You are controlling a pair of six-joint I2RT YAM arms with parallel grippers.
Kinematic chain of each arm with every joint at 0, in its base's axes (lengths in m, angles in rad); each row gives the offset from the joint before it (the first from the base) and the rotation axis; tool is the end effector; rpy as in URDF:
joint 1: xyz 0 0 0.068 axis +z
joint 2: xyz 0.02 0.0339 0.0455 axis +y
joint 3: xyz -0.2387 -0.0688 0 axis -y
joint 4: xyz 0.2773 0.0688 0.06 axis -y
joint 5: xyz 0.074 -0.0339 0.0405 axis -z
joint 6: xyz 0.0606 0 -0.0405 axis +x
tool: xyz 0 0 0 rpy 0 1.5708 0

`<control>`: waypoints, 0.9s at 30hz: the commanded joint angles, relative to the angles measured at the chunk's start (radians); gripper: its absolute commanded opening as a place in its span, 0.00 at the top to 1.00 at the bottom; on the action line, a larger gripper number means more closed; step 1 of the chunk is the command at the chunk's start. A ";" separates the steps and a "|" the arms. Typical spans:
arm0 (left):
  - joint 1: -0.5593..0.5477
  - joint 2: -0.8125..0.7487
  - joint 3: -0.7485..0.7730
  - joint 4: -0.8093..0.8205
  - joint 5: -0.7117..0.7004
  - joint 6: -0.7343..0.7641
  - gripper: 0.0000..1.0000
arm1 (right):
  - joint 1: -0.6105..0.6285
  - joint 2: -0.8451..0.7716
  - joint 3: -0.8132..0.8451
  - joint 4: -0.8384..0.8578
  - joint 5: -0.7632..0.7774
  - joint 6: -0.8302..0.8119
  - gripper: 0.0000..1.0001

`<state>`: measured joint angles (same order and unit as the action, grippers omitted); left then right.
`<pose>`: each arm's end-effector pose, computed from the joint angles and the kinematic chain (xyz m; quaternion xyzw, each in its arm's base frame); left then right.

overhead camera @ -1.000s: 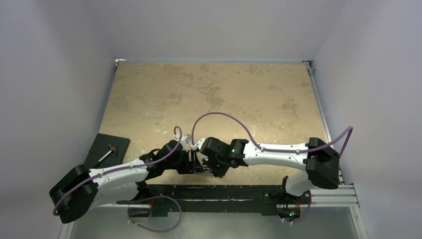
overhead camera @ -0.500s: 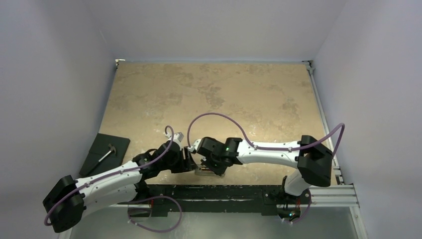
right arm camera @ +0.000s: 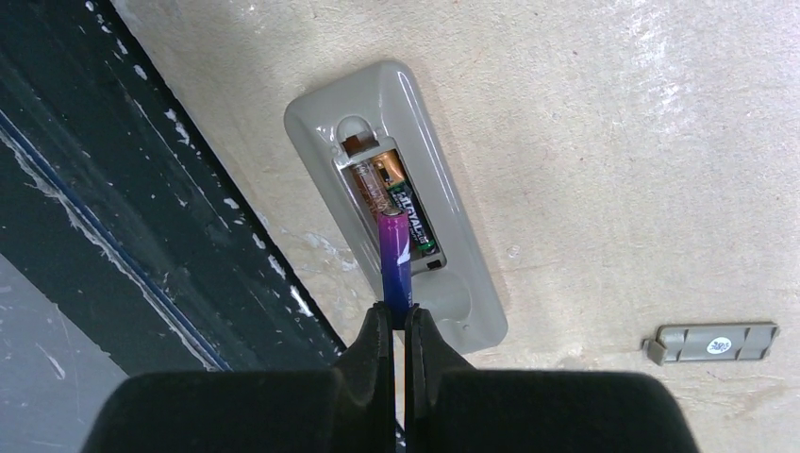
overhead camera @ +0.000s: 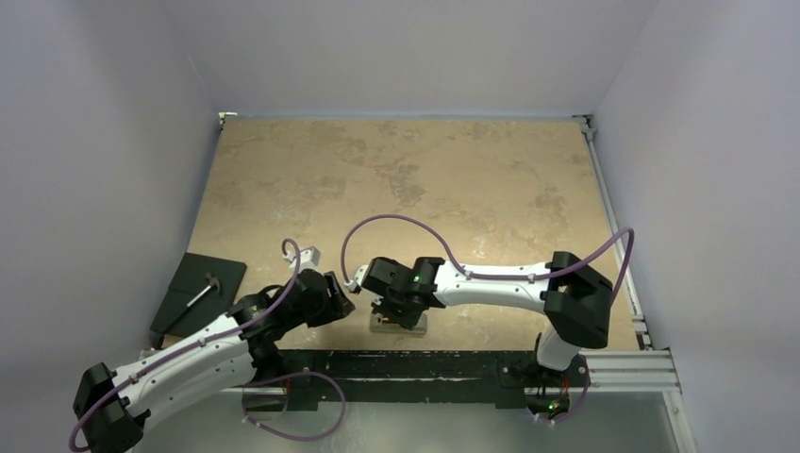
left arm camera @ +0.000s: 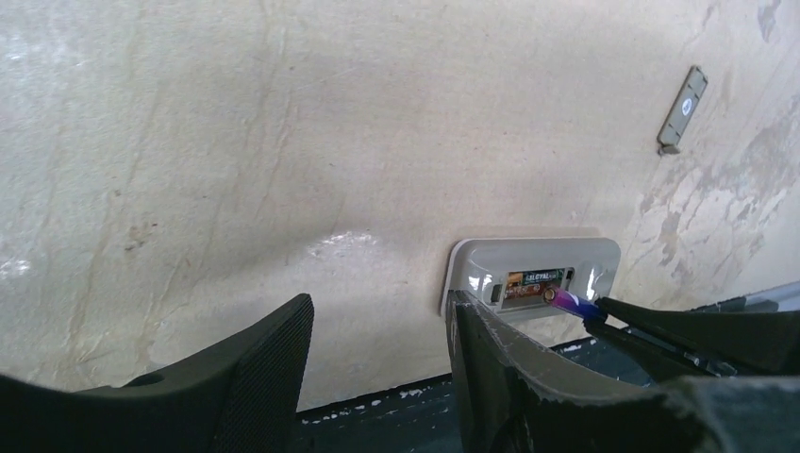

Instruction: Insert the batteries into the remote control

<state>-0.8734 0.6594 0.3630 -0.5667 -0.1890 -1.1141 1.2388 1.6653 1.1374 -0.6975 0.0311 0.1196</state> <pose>0.1377 -0.1467 0.1347 -0.1446 0.9232 -0.2408 0.2624 0.1184 0.3377 0.1367 -0.5206 0.8362 0.0960 0.1433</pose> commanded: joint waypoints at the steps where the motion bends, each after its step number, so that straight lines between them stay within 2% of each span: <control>1: -0.004 -0.029 0.052 -0.078 -0.069 -0.050 0.47 | 0.007 0.011 0.049 -0.024 -0.029 -0.043 1.00; 13: -0.004 -0.055 0.058 -0.099 -0.093 -0.048 0.46 | 0.010 0.039 0.071 -0.064 -0.030 -0.112 1.00; 27: -0.004 -0.067 0.046 -0.095 -0.092 -0.052 0.46 | 0.030 0.082 0.102 -0.080 -0.034 -0.147 0.91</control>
<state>-0.8734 0.5991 0.3859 -0.6724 -0.2630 -1.1454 1.2591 1.7348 1.2011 -0.7563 0.0048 0.0044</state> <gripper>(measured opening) 0.538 0.086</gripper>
